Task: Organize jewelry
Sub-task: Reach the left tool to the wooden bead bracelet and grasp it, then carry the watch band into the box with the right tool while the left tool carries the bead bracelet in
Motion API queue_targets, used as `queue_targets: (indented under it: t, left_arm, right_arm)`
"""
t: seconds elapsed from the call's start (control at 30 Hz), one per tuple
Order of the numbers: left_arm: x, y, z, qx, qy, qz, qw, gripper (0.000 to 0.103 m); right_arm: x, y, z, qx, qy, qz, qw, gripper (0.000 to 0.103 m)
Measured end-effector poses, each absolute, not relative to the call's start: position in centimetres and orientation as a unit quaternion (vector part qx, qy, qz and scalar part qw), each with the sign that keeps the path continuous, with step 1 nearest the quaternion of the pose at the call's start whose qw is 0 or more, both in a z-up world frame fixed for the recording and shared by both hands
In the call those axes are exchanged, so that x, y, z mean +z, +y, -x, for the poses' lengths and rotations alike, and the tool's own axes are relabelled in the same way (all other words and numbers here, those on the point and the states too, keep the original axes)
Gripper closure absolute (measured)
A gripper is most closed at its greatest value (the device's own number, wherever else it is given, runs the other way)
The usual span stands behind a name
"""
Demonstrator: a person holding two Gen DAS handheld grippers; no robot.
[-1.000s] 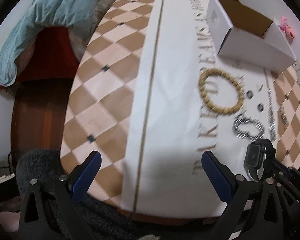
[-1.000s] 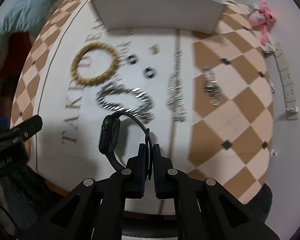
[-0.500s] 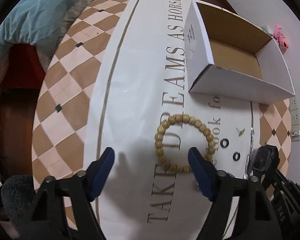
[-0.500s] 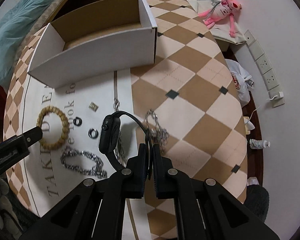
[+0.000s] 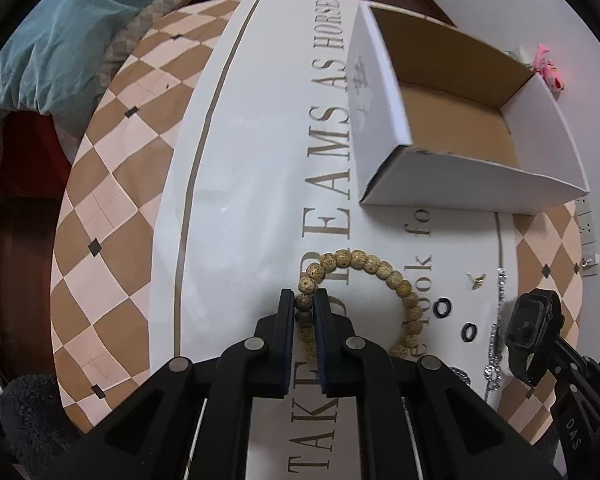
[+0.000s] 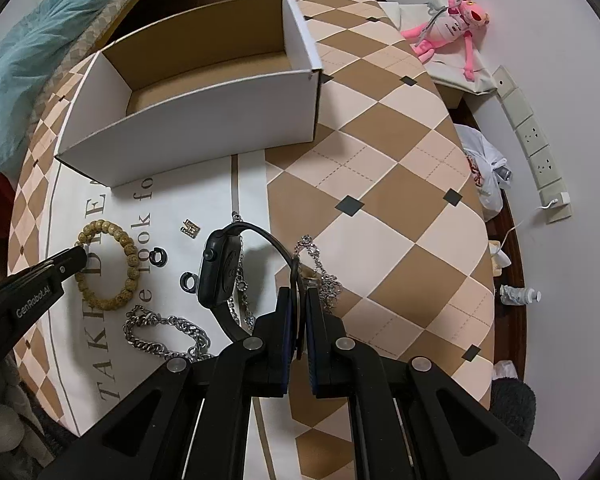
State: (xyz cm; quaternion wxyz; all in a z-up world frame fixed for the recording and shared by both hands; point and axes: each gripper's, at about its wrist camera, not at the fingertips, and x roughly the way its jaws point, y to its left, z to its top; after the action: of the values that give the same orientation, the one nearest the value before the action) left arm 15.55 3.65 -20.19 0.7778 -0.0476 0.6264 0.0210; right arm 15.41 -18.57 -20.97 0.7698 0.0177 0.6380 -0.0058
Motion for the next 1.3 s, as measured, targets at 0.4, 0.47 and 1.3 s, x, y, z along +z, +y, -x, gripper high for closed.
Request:
queue_targets:
  t: [0.4, 0.47, 1.3]
  left_arm:
    - [-12.8, 1.7, -12.9, -0.020, 0.575, 0.056, 0.816, 0.096]
    - [-11.3, 1.2, -13.0, -0.030, 0.563, 0.057, 0.824, 0.096]
    - [-11.3, 1.3, -29.7, -0.079, 0.585, 0.110, 0.800, 0.096]
  right_arm:
    - [-16.8, -20.2, -14.5, 0.019, 0.608, -0.045, 0.793, 0.096]
    - [-15.8, -20.3, -14.5, 0.025, 0.601, -0.049, 0.798, 0.096]
    - [-14.8, -16.4, -30.7, 0.094, 0.606, -0.037, 0.789, 0.096]
